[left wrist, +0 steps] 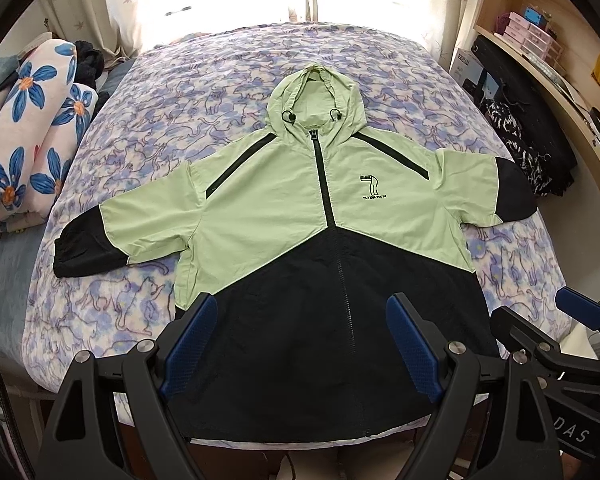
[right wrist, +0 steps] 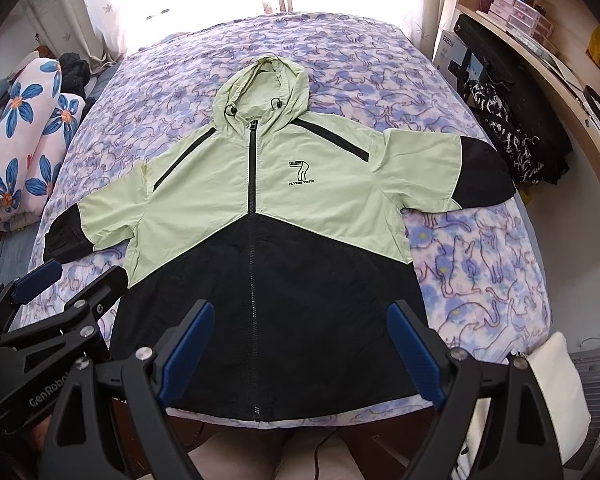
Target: Fold large clothes
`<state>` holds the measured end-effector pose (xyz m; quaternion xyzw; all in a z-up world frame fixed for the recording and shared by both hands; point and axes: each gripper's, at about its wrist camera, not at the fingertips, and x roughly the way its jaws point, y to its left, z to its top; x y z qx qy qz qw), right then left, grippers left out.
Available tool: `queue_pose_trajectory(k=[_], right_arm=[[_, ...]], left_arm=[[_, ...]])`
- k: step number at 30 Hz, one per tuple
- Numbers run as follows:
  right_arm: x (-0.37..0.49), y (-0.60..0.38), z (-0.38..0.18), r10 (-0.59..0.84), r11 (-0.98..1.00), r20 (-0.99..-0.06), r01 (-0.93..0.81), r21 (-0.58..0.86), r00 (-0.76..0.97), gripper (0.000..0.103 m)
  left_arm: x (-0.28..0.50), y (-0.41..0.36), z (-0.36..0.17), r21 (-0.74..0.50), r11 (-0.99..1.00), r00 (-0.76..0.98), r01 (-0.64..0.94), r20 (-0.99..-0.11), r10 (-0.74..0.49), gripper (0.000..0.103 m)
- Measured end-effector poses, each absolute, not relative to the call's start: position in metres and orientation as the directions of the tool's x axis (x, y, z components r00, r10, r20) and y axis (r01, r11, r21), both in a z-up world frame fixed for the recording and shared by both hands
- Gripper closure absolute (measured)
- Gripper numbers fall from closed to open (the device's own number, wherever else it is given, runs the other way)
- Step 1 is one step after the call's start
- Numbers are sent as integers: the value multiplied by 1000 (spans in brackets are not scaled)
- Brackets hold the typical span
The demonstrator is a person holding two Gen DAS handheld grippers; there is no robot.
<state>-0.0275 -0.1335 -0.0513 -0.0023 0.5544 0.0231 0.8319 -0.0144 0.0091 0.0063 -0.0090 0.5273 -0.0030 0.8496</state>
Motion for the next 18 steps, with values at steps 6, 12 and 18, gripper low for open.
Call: queue_pose_trajectory(k=[6, 12, 18], right_arm=[[-30, -131, -55, 30, 1000, -925, -12, 28, 380, 14], [-32, -133, -58, 27, 999, -926, 15, 35, 376, 14], [-35, -140, -58, 25, 999, -924, 34, 42, 382, 14]], left_arm=[[-11, 10, 3, -19, 1000, 439, 20, -898, -26, 18], [-9, 8, 1, -24, 999, 438, 47, -898, -42, 18], [-9, 2, 3, -14, 998, 450, 69, -892, -44, 18]])
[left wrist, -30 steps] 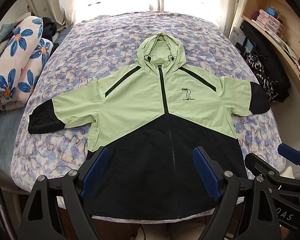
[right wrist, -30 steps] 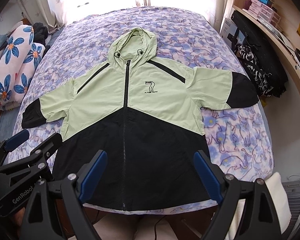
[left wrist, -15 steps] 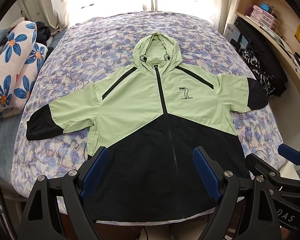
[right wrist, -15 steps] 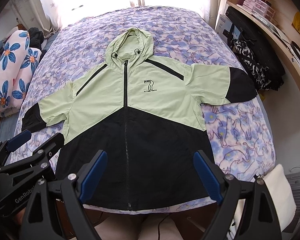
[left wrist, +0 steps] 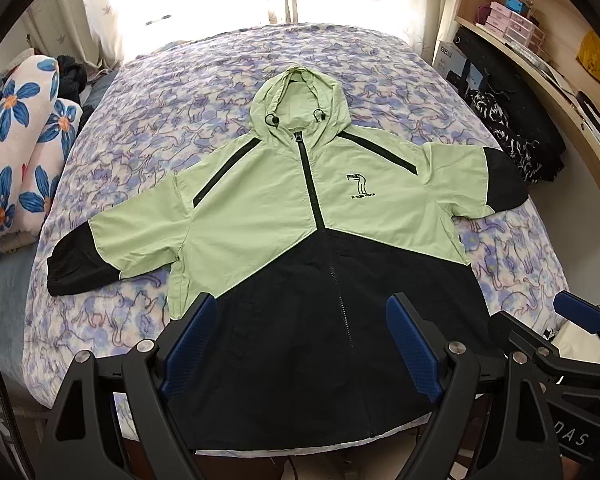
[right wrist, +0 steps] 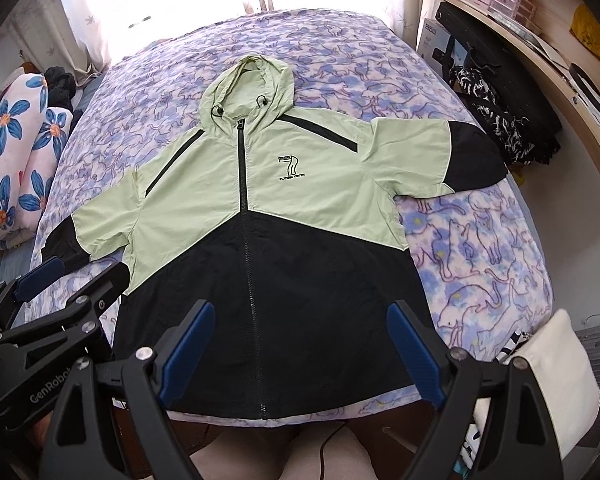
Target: Fold large clothes
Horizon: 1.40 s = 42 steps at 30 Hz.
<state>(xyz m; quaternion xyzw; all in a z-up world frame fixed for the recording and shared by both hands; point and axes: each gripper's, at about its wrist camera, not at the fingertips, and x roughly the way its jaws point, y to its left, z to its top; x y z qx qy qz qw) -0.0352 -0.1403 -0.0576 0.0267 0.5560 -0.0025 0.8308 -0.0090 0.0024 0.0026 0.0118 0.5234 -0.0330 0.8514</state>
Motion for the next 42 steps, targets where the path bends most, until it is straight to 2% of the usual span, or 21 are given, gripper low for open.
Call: queue_pose_trajectory(k=[16, 24, 29, 36, 38, 40, 42], right_arm=[[-24, -178, -64, 58, 996, -919, 34, 77, 391, 15], [5, -235, -69, 121, 990, -910, 22, 141, 398, 15], [22, -275, -81, 90, 994, -905, 20, 108, 416, 15], [57, -354, -109, 78, 987, -898, 96, 132, 432, 15], [72, -379, -120, 73, 980, -897, 133, 145, 437, 27], [88, -400, -132, 75, 975, -902, 158, 156, 426, 32], [104, -423, -145, 68, 967, -908, 196, 161, 414, 33]], left_arm=[[6, -41, 8, 27, 996, 488, 86, -873, -18, 18], [36, -89, 11, -10, 999, 456, 36, -890, -25, 18], [55, -131, 1, -11, 999, 464, 45, -885, -31, 18], [105, -187, -27, 2, 999, 455, 48, -890, -21, 18], [120, -198, -35, -8, 999, 457, 39, -889, -25, 18], [137, -211, -45, -27, 999, 454, 32, -890, -38, 18], [156, -224, -56, -44, 999, 443, 29, -895, -52, 18]])
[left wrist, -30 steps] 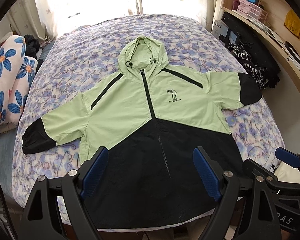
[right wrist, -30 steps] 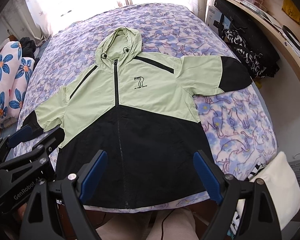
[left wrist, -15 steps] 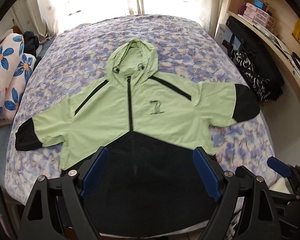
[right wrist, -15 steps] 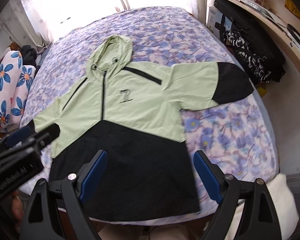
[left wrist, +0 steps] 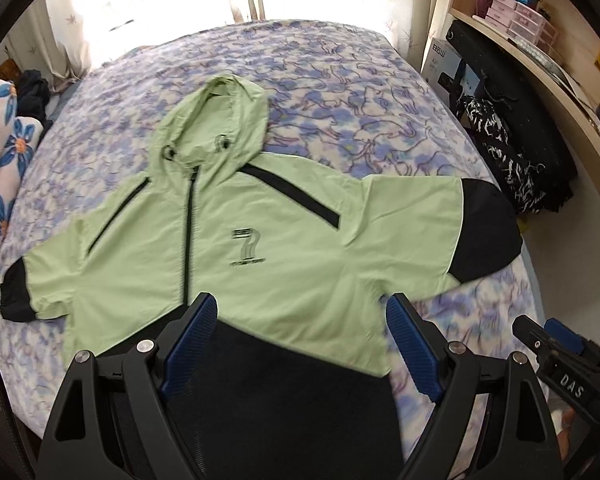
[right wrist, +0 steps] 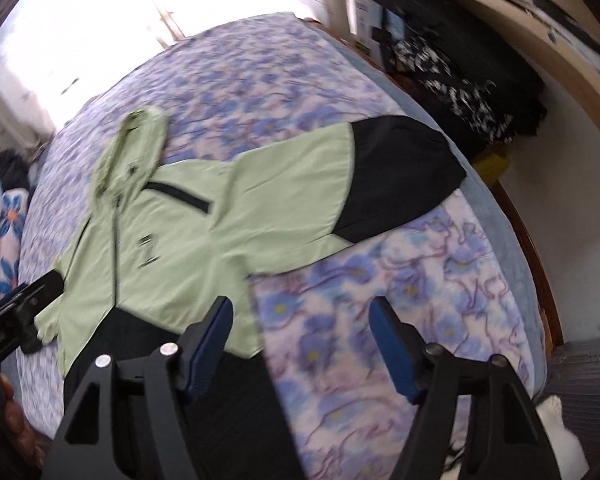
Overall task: Fold large clothes
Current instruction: 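Move the right gripper to the black sleeve cuff and grasp it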
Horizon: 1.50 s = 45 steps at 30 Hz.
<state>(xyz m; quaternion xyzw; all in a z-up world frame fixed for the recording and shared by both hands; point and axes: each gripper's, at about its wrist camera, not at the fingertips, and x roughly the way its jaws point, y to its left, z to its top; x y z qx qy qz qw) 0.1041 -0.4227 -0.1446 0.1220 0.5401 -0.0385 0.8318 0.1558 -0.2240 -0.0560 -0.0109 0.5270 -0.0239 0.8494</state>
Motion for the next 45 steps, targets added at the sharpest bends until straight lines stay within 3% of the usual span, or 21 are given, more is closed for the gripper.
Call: queue_pose_trajectory(k=[15, 20, 28, 29, 30, 32, 34, 40, 45], right_arm=[[185, -558, -246, 109, 874, -912, 399, 278, 396, 33], [202, -587, -286, 158, 822, -913, 462, 333, 376, 45], [218, -615, -333, 192, 720, -906, 573, 391, 377, 48], [219, -616, -335, 187, 711, -903, 581, 396, 387, 52], [220, -616, -335, 172, 711, -903, 585, 390, 393, 56], [222, -616, -336, 153, 719, -906, 584, 377, 396, 83], [224, -618, -331, 171, 717, -889, 565, 407, 424, 100], [225, -593, -267, 138, 806, -826, 423, 415, 547, 100], [227, -520, -185, 215, 906, -723, 143, 399, 657, 100]], left_arm=[[241, -283, -125, -87, 996, 428, -8, -901, -75, 18], [248, -285, -140, -89, 996, 422, -12, -903, -75, 18], [242, -260, -154, -82, 995, 397, -52, -916, -55, 18], [241, -257, -155, -78, 995, 396, -58, -917, -49, 18], [240, -253, -156, -73, 995, 394, -67, -918, -41, 18], [239, -245, -156, -75, 993, 392, -87, -919, -35, 18], [238, -238, -155, -87, 991, 386, -106, -922, -40, 18], [231, -215, -149, -108, 984, 377, -139, -925, -48, 18], [216, -186, -139, -123, 978, 399, -169, -916, -47, 18]])
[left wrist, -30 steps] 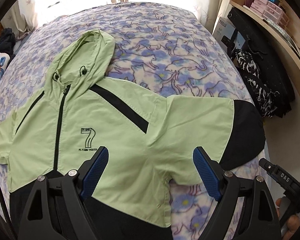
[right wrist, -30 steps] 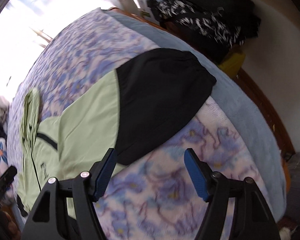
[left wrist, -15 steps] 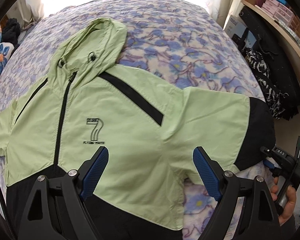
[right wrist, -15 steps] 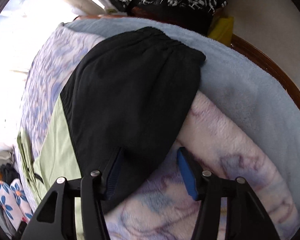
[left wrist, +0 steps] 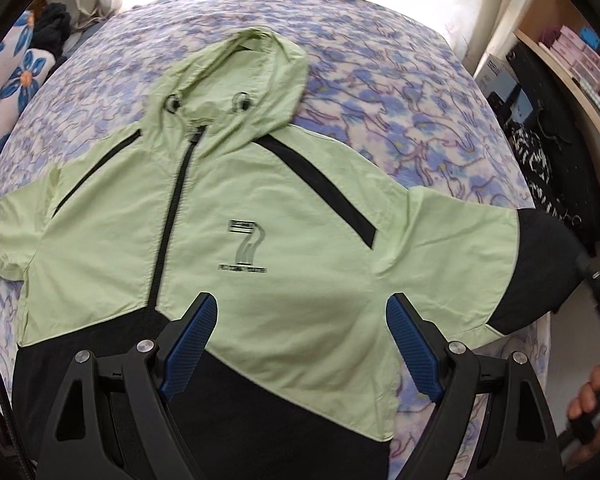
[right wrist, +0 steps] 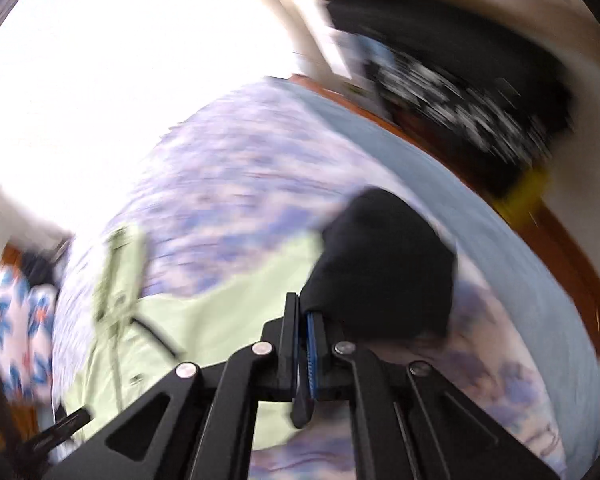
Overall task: Fold large clothes
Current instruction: 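Move the right gripper to the black sleeve cuff and grasp it, then fold the sleeve across the jacket body with the right gripper, release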
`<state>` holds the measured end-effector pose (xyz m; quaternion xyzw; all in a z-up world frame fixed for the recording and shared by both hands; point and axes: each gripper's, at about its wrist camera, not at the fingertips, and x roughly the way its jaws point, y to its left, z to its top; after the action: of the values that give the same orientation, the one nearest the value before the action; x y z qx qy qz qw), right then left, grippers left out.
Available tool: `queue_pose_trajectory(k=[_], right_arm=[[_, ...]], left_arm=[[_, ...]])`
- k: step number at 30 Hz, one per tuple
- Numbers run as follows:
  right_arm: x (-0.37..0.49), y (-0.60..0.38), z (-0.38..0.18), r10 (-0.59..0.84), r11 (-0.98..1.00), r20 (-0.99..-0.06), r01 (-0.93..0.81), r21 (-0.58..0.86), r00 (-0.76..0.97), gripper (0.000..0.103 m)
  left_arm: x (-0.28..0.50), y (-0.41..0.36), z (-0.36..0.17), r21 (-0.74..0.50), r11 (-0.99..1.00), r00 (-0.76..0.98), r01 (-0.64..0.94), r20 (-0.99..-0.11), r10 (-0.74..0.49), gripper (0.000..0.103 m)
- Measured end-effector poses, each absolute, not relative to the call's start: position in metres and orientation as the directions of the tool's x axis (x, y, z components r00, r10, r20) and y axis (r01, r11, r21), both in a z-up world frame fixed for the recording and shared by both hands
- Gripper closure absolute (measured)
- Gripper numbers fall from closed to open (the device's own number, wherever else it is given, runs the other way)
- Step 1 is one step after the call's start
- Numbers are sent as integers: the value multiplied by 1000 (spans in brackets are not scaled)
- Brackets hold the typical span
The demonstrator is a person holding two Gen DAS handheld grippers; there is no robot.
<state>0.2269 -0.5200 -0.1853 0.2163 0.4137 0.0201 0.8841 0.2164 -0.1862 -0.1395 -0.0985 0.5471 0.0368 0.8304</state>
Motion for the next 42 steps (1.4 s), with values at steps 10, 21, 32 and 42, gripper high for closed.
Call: queue_pose_trajectory(k=[10, 21, 32, 42], right_arm=[[196, -282, -185, 394, 901, -783, -370, 226, 481, 99], [148, -239, -294, 379, 915, -899, -232, 330, 219, 75], [124, -294, -282, 338, 941, -898, -76, 330, 282, 75], [114, -338, -284, 332, 936, -894, 16, 353, 302, 74]], left_arm=[[192, -86, -153, -179, 949, 426, -259, -903, -54, 18], [194, -55, -201, -239, 953, 371, -189, -915, -156, 18], [200, -162, -217, -228, 959, 267, 169, -926, -267, 18], [215, -227, -271, -106, 951, 188, 291, -968, -166, 18]])
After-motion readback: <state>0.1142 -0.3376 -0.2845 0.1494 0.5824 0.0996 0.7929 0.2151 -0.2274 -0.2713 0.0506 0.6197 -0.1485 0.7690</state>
